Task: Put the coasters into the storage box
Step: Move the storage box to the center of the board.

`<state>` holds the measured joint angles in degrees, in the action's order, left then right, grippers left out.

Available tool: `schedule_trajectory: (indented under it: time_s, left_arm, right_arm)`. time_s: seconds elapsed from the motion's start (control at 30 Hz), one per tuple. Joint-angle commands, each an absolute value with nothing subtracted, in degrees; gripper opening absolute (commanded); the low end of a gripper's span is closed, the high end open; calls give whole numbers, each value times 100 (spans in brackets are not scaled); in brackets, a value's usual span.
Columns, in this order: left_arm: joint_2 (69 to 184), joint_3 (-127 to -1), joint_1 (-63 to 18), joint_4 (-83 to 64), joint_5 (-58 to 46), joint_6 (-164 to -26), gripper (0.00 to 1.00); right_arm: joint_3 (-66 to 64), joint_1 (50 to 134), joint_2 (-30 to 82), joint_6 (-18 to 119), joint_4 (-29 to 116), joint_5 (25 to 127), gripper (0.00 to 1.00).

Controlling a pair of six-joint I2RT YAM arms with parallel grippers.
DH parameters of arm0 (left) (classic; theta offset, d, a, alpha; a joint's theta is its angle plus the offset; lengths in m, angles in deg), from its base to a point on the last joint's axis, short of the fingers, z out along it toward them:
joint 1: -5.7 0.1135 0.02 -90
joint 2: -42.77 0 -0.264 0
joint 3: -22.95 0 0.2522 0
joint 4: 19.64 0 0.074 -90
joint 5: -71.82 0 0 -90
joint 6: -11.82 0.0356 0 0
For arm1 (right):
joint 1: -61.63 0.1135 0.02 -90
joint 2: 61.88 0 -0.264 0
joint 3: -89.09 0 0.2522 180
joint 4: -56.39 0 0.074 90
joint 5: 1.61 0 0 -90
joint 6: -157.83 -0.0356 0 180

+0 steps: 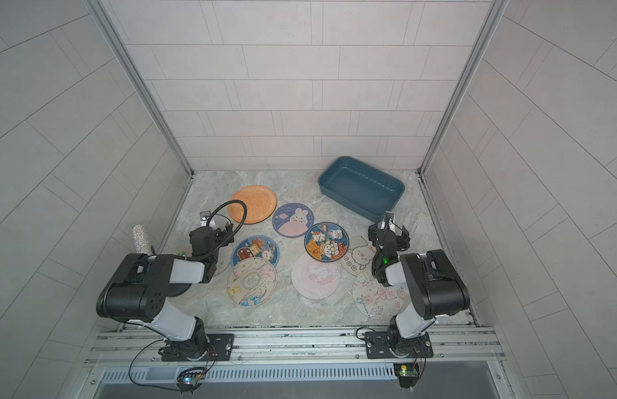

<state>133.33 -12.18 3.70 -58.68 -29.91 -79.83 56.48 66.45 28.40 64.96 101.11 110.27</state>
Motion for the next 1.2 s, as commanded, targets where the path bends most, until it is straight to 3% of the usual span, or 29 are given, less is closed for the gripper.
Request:
schedule_trajectory:
  time_s: [0.0,0.93,1.17]
  left_arm:
    - [13347,-1340,354,-5870,-3016,-7974,100]
    - [13272,-1329,353,-5852,-2991,-7975,100]
    - [12658,-1915,341,-4317,-3047,-7970,100]
  right_arm:
    - [5573,6646,2847,6488,10084,11071,100]
    - [5652,6626,2614,6335,9947,11228,100]
    - [5873,6866,2456,6769,10407,11207,100]
